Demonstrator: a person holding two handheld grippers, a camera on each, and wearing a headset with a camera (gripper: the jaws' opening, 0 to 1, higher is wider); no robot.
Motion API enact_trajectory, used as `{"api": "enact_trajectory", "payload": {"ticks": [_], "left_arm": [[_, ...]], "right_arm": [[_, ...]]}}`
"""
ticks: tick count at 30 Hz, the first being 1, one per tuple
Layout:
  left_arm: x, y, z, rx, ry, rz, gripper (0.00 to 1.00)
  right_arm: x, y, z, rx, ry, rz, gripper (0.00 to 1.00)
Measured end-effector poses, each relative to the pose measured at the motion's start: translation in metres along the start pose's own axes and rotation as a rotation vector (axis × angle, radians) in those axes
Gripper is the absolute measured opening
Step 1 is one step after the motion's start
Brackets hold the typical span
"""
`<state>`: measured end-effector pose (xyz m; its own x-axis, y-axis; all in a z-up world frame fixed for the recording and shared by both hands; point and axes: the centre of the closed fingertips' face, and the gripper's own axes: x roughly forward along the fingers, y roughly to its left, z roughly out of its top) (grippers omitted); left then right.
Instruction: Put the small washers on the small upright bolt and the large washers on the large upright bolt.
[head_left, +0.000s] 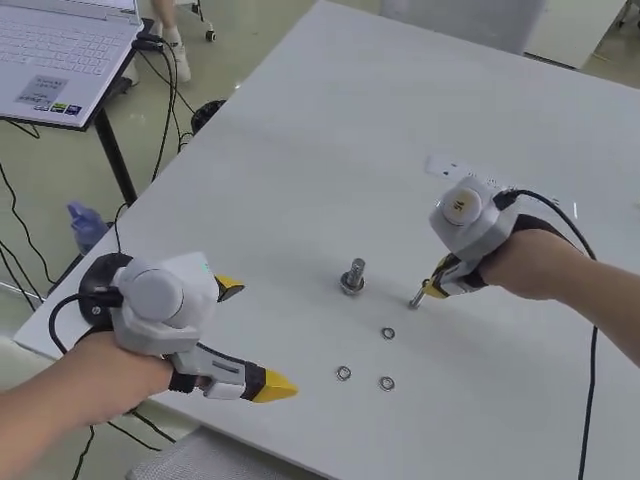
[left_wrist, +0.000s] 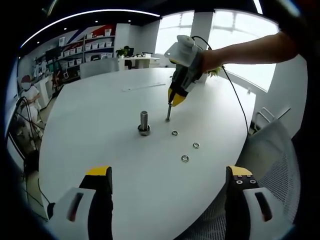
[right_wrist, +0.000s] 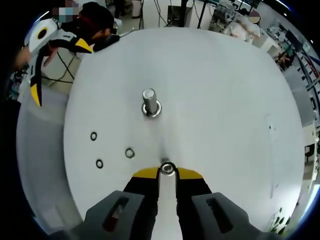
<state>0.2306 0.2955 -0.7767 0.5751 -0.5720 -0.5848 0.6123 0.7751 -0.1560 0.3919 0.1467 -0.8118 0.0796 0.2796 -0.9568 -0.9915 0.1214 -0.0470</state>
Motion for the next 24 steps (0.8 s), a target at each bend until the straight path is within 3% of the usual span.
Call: {"api": "enact_trajectory", "payload": {"ticks": [24], "left_arm": [[0.0,0.002,-0.009,-0.027,0.016,-0.017,0.9]], "right_arm": [[0.02,0.0,-0.003,-0.021,0.043,0.021,0.12]]}}
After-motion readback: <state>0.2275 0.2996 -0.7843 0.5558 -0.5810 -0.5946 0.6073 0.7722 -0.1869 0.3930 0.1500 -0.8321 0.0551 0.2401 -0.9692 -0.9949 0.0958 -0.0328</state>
